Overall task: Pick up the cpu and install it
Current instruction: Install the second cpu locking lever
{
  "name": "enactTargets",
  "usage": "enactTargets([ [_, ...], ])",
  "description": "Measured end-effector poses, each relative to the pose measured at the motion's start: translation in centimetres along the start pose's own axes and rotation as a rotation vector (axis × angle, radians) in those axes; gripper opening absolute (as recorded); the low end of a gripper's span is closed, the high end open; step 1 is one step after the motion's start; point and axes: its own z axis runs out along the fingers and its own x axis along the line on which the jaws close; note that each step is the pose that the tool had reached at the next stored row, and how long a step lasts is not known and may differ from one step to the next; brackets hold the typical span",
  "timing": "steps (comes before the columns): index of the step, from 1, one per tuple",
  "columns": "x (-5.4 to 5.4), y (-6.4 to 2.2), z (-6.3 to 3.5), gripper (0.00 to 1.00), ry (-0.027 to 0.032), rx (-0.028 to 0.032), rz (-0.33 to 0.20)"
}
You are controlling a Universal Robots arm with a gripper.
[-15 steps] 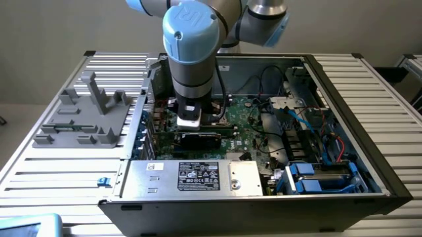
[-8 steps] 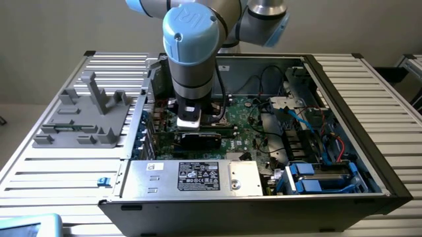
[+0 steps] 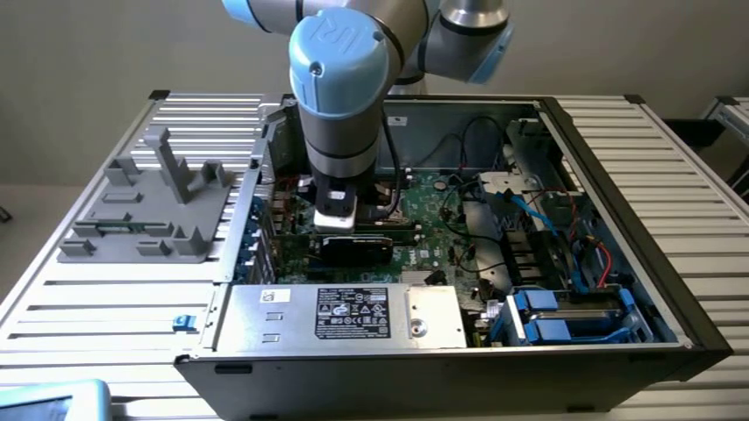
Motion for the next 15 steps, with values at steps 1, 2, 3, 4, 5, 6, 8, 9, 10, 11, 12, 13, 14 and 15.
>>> enactTargets([
  [1, 0.0, 0.01, 0.02, 0.11, -0.0002, 0.0018, 0.0],
  [2, 0.0, 0.02, 0.06, 0.11, -0.0003, 0.0033, 0.0],
  [3, 0.0, 0.03, 0.09, 0.11, -0.0005, 0.0047, 0.0],
  [4, -0.01, 0.05, 0.14, 0.11, -0.0007, 0.0061, 0.0],
  [5, -0.01, 0.06, 0.17, 0.11, -0.0008, 0.0068, 0.0],
  [6, -0.02, 0.08, 0.21, 0.11, -0.001, 0.0076, 0.0],
  [8, -0.03, 0.11, 0.29, 0.11, -0.0011, 0.0089, 0.0],
  [9, -0.03, 0.12, 0.34, 0.11, -0.0011, 0.0095, 0.0],
  [10, -0.03, 0.14, 0.38, 0.11, -0.0012, 0.0097, 0.0],
  [11, -0.03, 0.15, 0.42, 0.11, -0.0012, 0.0099, 0.0],
  [12, -0.02, 0.17, 0.46, 0.11, -0.0012, 0.01, 0.0],
  [13, -0.02, 0.18, 0.5, 0.11, -0.0012, 0.0101, 0.0],
  [14, -0.02, 0.19, 0.53, 0.11, -0.0013, 0.0101, 0.0],
  [15, -0.02, 0.2, 0.57, 0.11, -0.0013, 0.0101, 0.0],
])
